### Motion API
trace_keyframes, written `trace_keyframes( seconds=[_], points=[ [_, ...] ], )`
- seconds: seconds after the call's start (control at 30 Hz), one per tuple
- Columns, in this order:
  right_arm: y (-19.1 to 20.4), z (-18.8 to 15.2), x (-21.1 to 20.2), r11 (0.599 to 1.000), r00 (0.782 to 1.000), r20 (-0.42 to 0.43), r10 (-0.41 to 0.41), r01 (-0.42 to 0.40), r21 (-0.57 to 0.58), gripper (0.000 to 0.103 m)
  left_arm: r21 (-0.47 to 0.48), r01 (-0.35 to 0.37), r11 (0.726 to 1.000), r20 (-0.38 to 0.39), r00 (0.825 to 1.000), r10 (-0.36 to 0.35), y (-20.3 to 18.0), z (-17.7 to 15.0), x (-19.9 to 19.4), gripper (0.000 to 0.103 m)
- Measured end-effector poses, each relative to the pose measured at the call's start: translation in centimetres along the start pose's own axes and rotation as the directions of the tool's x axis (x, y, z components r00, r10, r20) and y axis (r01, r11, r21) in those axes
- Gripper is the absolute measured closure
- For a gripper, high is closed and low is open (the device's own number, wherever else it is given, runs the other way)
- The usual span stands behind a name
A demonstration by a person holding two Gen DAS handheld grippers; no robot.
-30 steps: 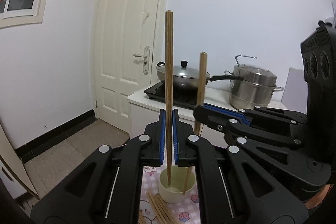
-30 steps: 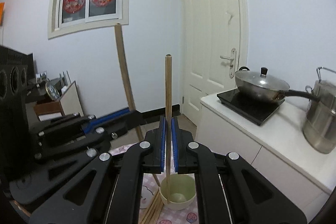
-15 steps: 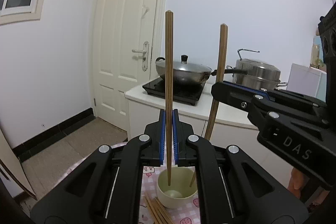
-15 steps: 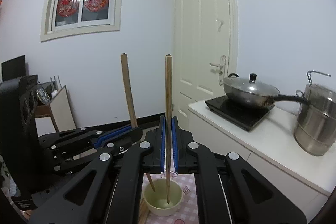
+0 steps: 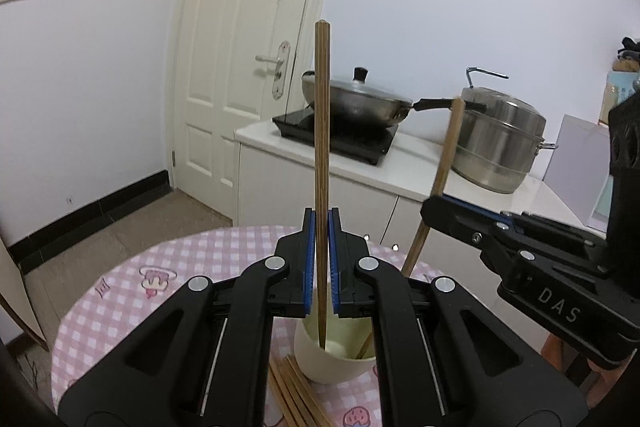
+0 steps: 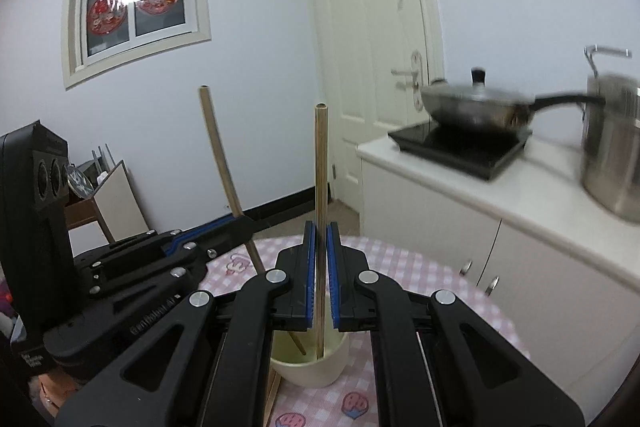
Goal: Organize utensils
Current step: 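Lower both chopsticks into the green cup with both grippers, then open both grippers to release the chopsticks into the cup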
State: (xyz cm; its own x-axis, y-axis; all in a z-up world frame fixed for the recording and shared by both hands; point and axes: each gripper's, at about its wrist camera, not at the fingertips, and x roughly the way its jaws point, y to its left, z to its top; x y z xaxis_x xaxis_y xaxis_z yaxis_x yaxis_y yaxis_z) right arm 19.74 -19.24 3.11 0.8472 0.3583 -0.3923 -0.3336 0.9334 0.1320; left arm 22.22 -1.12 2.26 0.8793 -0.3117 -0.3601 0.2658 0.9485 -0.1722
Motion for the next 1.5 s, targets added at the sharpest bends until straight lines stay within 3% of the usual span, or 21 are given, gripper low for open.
trace_keyframes(
  seconds=[0.87,0.93,0.97,1.0,1.5],
  points=[
    [-1.2,-1.2,0.4,0.999,0.999,-0.04,-0.001,0.003,0.052,0.097,-0.058,-0.002,0.998,-0.072,0.997,-0.002,1.4,-1.7,1.3,0.095],
    [-1.0,-1.3,0.4,0.999,0.999,-0.045,0.002,0.0,0.049,0.097,-0.06,-0.004,0.998,-0.077,0.997,-0.001,1.4,-1.7,1.2,0.077],
    [-0.9,-1.3,0.5,0.999,0.999,-0.048,0.004,-0.002,0.048,0.097,-0.07,-0.008,0.998,-0.063,0.998,0.003,1.5,-1.7,1.0,0.047],
    [-0.8,-1.4,0.5,0.999,0.999,-0.05,0.005,-0.003,0.046,0.097,-0.079,-0.011,0.997,-0.036,0.999,0.009,1.5,-1.7,0.6,0.042],
    [-0.7,-2.3,0.6,0.999,0.997,-0.072,0.01,-0.006,0.046,0.097,-0.074,0.002,0.997,-0.04,0.999,-0.005,1.2,-2.2,-0.4,0.041]
  ],
)
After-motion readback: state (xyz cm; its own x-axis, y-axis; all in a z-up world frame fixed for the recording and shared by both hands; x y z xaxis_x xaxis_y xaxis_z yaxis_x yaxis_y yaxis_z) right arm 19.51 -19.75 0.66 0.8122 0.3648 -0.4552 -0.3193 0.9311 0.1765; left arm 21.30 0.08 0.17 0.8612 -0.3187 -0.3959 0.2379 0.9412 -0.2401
